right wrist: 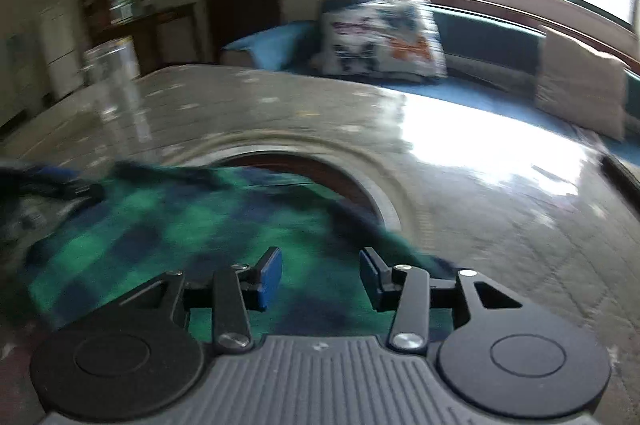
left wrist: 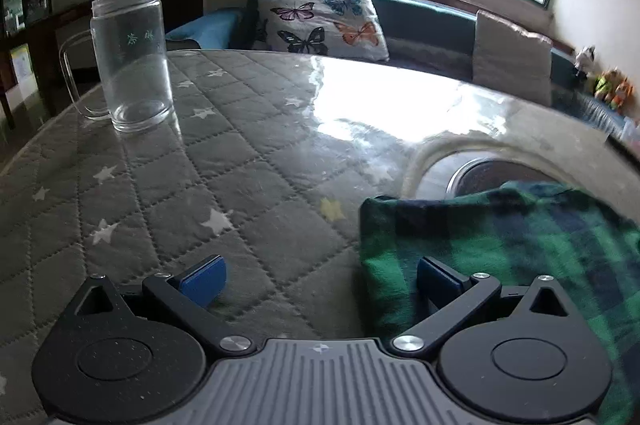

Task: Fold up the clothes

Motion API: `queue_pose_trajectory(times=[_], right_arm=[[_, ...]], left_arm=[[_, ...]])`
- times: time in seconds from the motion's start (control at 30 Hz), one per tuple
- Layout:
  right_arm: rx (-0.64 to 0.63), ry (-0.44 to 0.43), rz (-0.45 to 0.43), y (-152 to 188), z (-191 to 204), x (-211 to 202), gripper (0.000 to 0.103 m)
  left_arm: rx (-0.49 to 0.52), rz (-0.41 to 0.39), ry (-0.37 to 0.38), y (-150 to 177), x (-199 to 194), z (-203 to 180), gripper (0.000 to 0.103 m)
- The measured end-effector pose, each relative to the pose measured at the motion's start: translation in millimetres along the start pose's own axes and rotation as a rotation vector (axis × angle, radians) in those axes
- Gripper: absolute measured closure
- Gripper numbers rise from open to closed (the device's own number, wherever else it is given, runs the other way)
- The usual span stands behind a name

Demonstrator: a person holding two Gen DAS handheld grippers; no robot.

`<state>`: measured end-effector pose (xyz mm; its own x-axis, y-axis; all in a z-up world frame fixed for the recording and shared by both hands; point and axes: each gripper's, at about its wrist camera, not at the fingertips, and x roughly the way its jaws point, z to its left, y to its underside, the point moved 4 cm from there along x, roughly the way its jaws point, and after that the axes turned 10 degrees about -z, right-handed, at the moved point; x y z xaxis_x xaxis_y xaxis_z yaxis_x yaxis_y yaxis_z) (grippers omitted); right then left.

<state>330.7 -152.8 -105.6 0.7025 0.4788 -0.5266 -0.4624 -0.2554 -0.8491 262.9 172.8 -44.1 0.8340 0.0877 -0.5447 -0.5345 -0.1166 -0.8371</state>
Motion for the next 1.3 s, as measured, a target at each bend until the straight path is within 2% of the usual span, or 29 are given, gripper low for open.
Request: queue_pose_trajectory(times=[0.2, 0.37, 0.47, 0.6, 0.73, 0.8, 0.93, 1.03, 1.13, 1.3], right_arm=[[-0.169, -0.181, 0.011, 1.9, 82.3, -9.7, 0.056], [-0.329, -0.341, 0.014, 10.6, 161.5, -10.3, 0.054], [-0.422, -0.398, 0.005, 17.1, 201.1, -7.0, 0.054], [-0.519, -0.415, -0.008, 24.2, 234.1, -0.6, 0.056], [-0.597, -0.382, -0.005, 33.4, 250.8, 10.3, 0.061], [-0.601, -0.363, -0.003, 35.9, 252.5, 14.0, 0.066], [-0.558, -0.34, -0.004, 34.3, 247.3, 16.5, 0.093], [-0.478, -0.352, -0.017, 25.4, 237.1, 10.4, 0.099], [-0.424, -0.359, -0.049, 15.7, 227.1, 0.2, 0.099], [-0.344, -0.379, -0.079, 2.1, 210.9, -12.4, 0.1]], left_arm=[[-0.025, -0.02, -0.018, -6.7, -7.7, 9.8, 0.0], [-0.111, -0.053, -0.004, -17.8, -27.8, 26.6, 0.005], [-0.16, -0.049, 0.032, -20.5, -39.1, 33.0, 0.014], [-0.199, -0.032, 0.089, -17.9, -46.9, 35.1, 0.017], [-0.236, -0.014, 0.159, -12.8, -52.3, 30.1, 0.02], [-0.246, 0.0, 0.19, -9.1, -53.5, 25.0, 0.02], [-0.272, 0.033, 0.235, -2.3, -52.8, 16.4, 0.02], [-0.309, 0.061, 0.263, 1.2, -48.9, 11.9, 0.02], [-0.357, 0.091, 0.291, 3.7, -45.0, 7.8, 0.021], [-0.47, 0.15, 0.36, 8.2, -38.2, 2.1, 0.03]])
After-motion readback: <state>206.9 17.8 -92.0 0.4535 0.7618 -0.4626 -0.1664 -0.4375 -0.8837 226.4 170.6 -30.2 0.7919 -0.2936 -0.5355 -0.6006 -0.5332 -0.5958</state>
